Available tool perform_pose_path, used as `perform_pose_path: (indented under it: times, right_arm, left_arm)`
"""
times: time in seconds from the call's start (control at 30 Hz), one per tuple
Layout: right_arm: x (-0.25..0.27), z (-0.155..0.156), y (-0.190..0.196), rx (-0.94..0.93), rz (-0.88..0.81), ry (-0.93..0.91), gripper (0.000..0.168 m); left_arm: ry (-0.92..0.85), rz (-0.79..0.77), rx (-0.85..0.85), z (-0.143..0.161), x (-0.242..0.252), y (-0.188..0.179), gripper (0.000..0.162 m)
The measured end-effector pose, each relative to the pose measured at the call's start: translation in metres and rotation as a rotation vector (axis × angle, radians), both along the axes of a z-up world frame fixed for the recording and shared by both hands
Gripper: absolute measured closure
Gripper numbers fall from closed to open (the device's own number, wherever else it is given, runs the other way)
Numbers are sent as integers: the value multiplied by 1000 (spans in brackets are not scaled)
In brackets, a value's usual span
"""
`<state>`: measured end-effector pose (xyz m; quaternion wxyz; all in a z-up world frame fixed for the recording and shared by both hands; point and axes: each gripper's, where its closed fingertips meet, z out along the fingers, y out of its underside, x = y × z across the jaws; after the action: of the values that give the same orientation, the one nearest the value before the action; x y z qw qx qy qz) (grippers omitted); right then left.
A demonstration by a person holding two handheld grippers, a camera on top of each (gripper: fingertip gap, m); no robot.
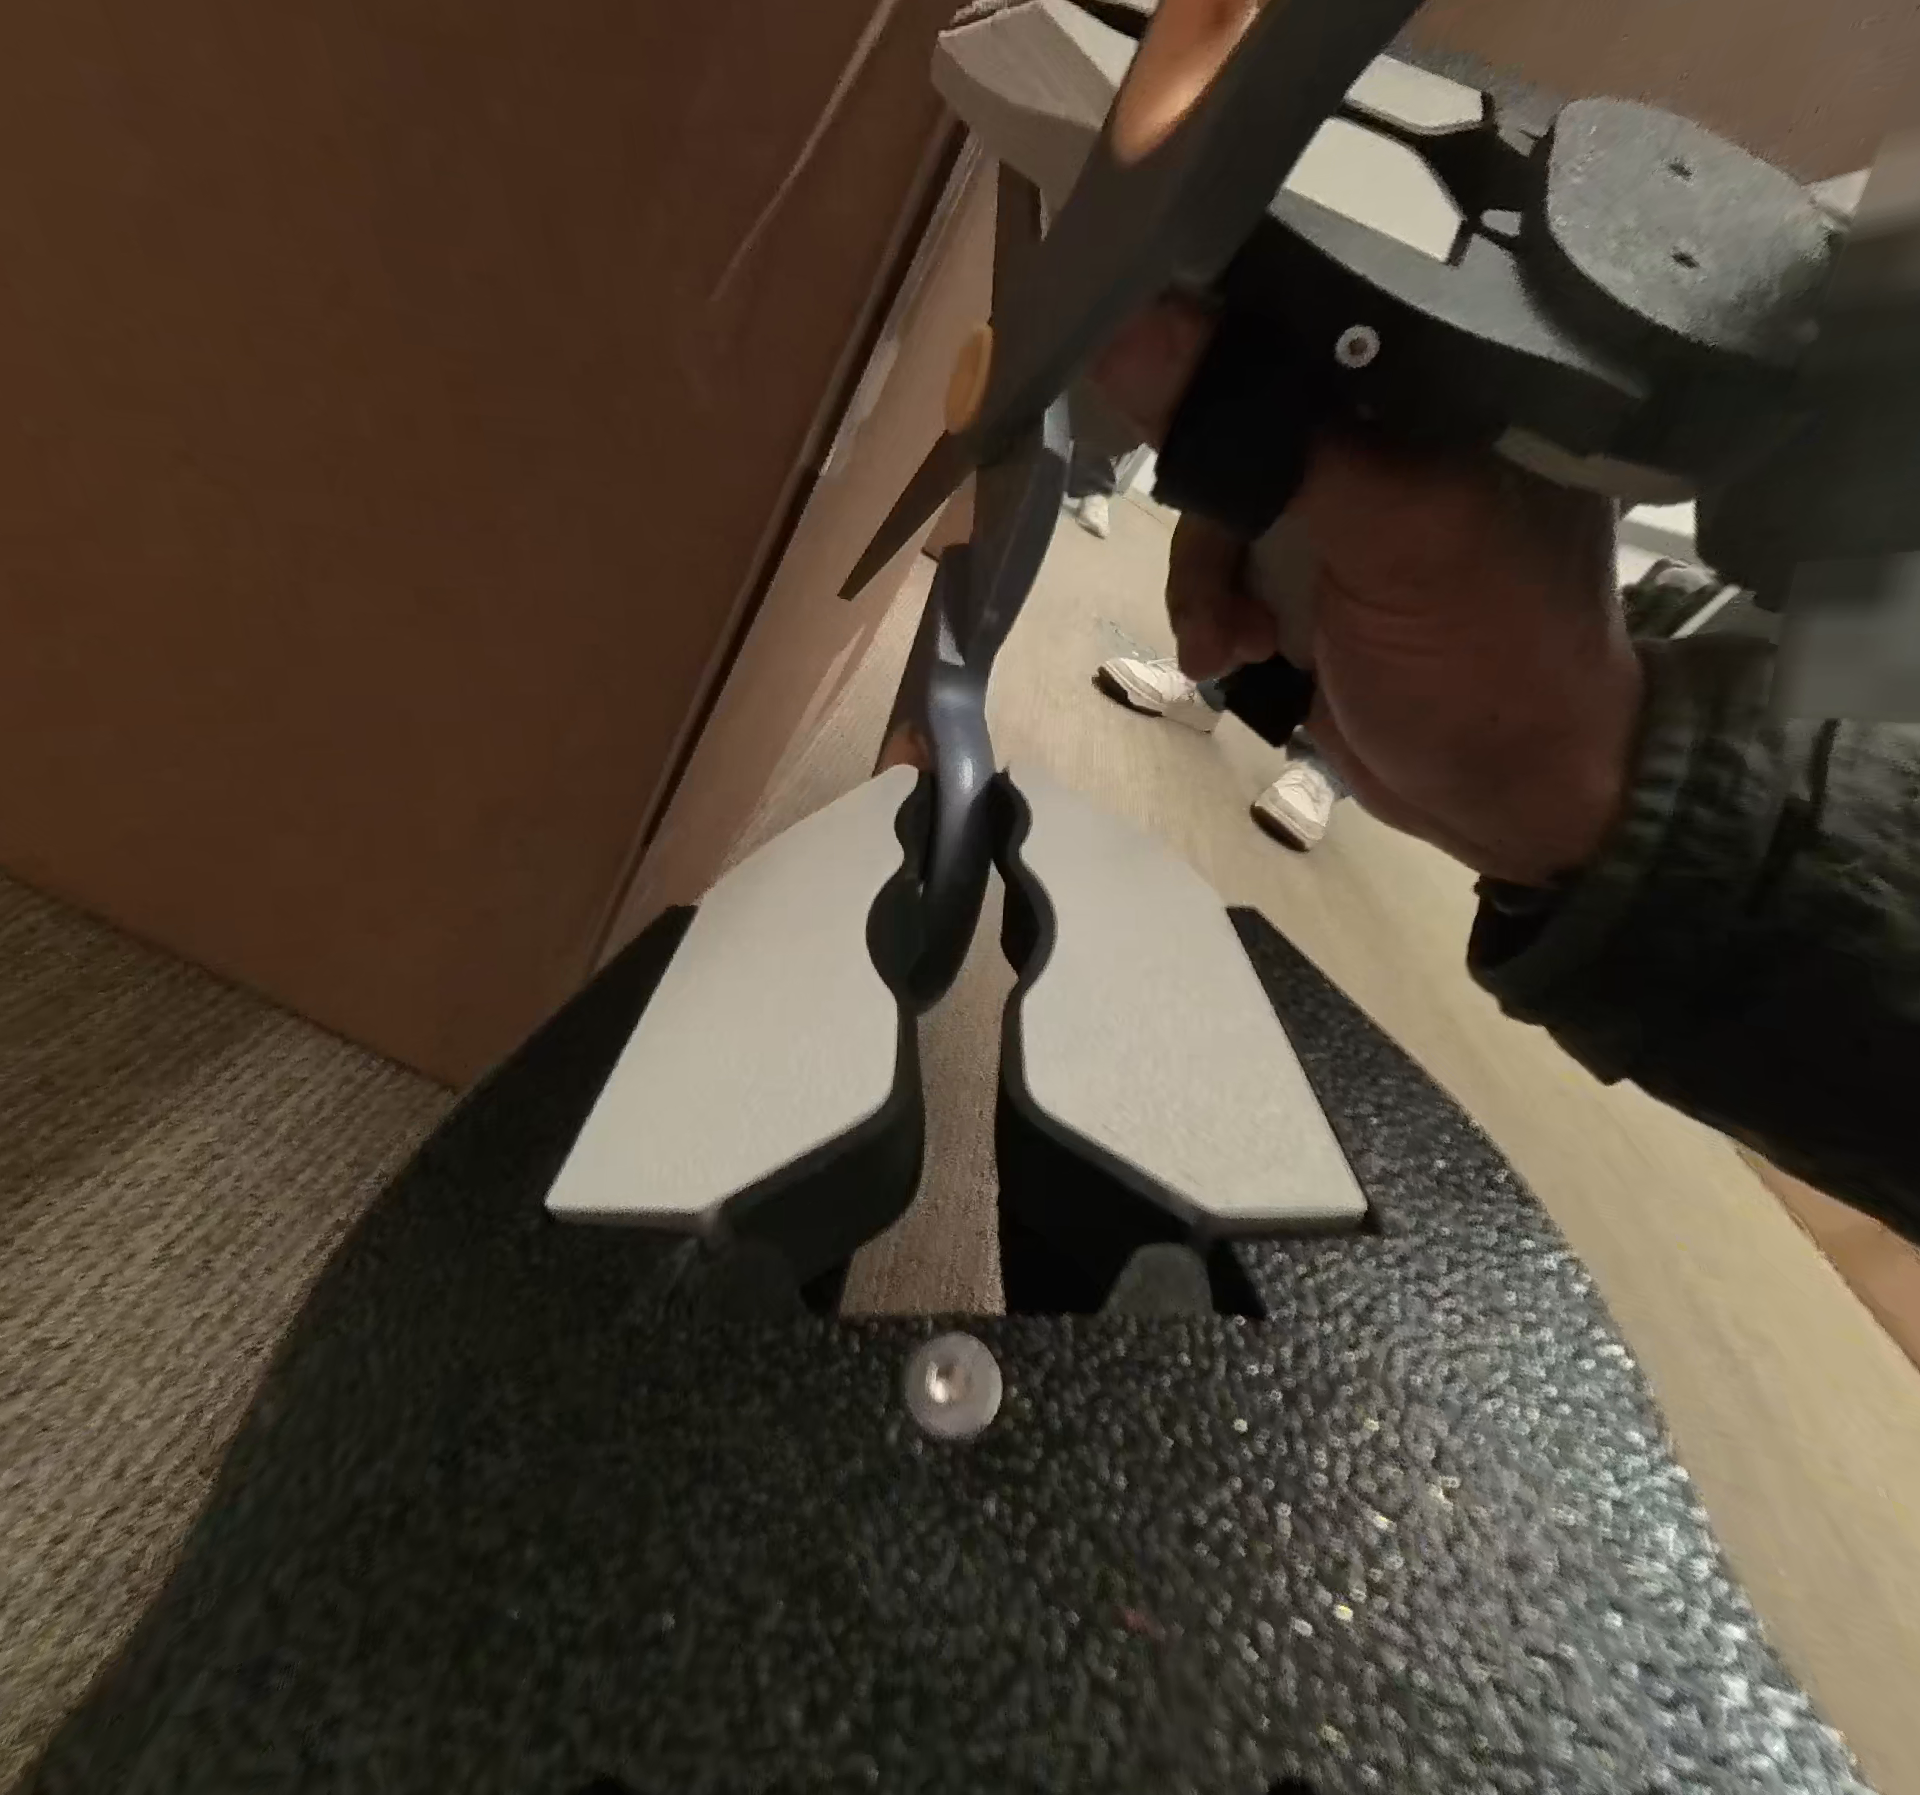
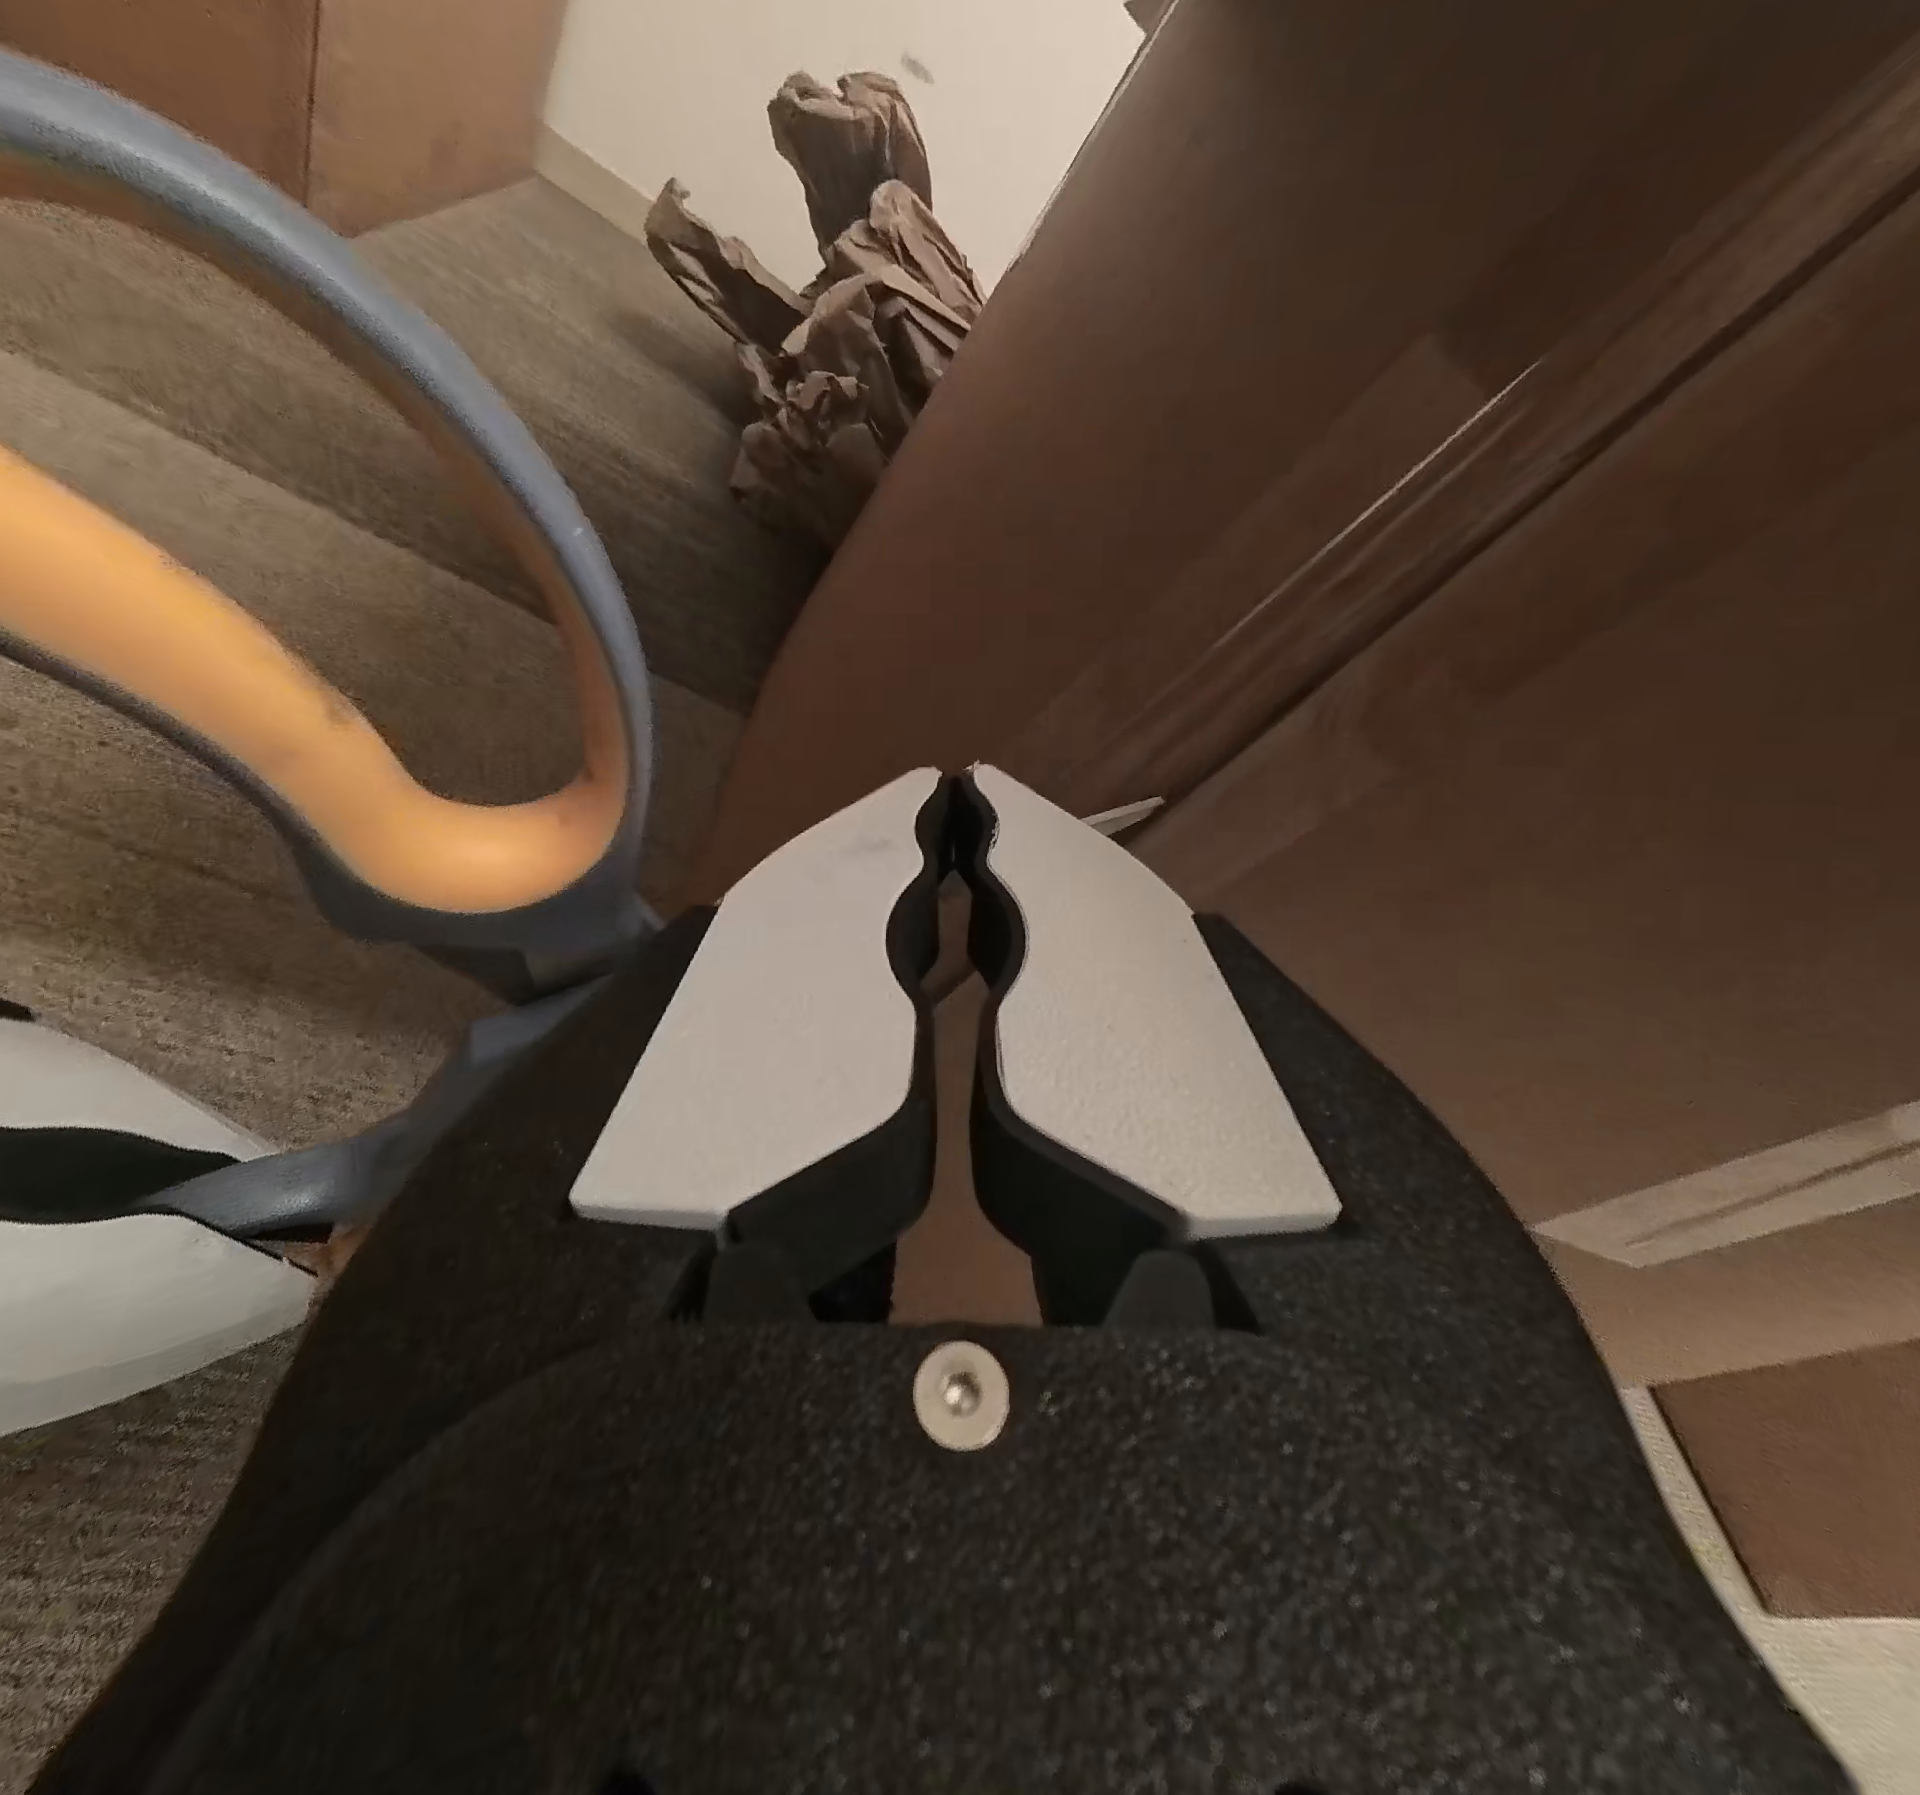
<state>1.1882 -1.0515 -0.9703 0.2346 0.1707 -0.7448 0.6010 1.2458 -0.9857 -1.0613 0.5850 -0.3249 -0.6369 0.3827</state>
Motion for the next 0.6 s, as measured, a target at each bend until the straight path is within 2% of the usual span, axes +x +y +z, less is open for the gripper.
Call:
perform_pose_path:
  times: [0.6]
  right_arm:
    - [2,-38,-1,-6,26,5,168]
  left_arm:
    - [-48,-35,33,-34,3,7,153]
